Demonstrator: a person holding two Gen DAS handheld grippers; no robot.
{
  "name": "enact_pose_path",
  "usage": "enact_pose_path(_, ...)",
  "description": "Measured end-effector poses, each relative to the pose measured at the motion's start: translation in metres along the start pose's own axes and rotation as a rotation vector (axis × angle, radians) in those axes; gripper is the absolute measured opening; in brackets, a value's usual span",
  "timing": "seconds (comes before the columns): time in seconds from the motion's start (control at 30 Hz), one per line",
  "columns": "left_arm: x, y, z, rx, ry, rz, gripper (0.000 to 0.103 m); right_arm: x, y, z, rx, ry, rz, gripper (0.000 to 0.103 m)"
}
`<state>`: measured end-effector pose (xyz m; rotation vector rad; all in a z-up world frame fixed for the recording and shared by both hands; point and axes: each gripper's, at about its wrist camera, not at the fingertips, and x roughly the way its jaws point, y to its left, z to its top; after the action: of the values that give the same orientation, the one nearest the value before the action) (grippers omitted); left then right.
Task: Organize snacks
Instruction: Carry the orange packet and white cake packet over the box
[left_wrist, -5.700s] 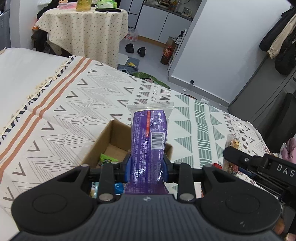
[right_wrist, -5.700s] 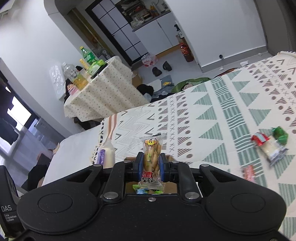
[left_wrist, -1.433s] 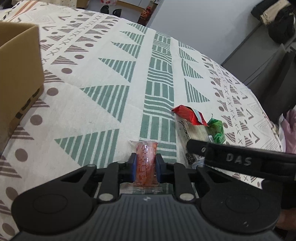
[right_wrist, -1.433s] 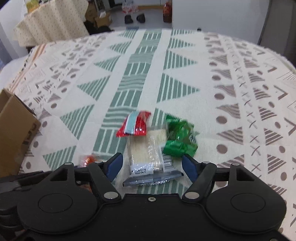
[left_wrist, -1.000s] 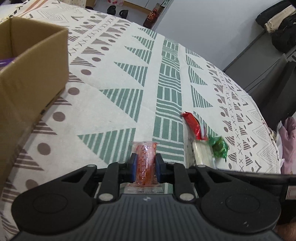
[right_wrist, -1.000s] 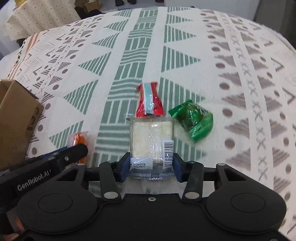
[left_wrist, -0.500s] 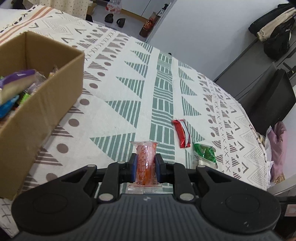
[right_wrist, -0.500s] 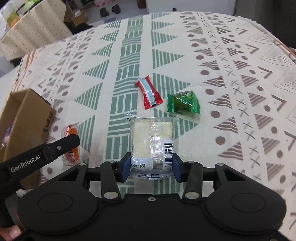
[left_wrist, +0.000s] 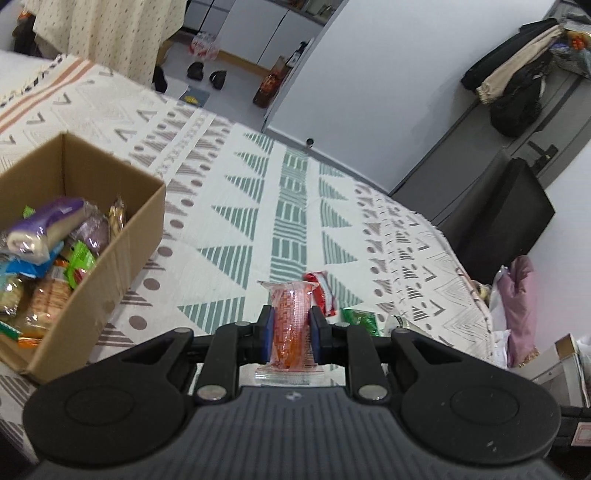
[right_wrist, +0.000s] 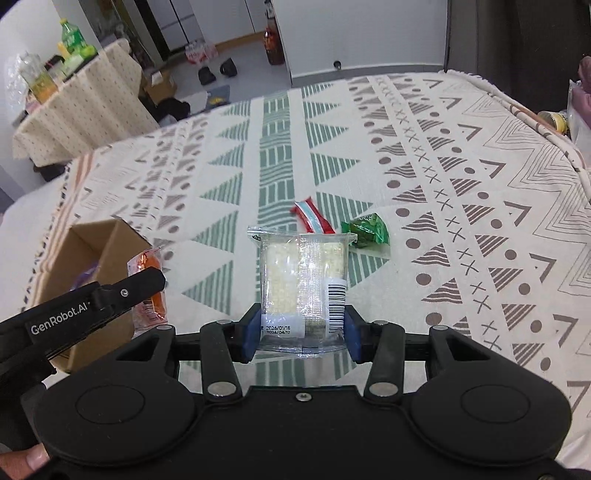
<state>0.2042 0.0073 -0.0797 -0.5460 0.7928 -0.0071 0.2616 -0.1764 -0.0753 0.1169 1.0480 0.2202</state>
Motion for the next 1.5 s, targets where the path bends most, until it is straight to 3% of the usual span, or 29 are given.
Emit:
enact_pose_path(0.73,-0.093,0.002,0.012,0.018,-0.109,-0.003,0.019,-0.070,0.036,-0.006,-0.029,-0.156,0.115,0.040)
enact_pose_path(0.77,-0.096,0.004,0.014,0.015,-0.113,-0.003,0.019,-0.069,0.039,-0.006,-0.037,-0.156,0.122,0.017)
enact_pose_path(0.8,-0.097,0.006,0.015,0.012,-0.116,-0.001,0.019,-0.068,0.041,-0.006,-0.042,-0.146,0.131,0.001)
enact_pose_path(1.03,-0.102,0.027,0.018,-0.014,-0.113,0.030,0.019,-0.055,0.039,-0.013,-0.001,-0.112,0.131,0.001)
enact_pose_path(1.27,-0.106,0.049,0.020,-0.040,-0.111,0.061,0.019,-0.027,0.040,-0.039,0.034,-0.003,0.130,0.018)
enact_pose_path(1.4,-0.111,0.061,0.022,-0.057,-0.116,0.078,0.019,-0.012,0.046,-0.049,0.049,0.034,0.130,0.045)
enact_pose_path(1.5,-0.116,0.072,0.027,-0.073,-0.120,0.098,0.019,0.000,0.051,-0.056,0.062,0.059,0.130,0.054)
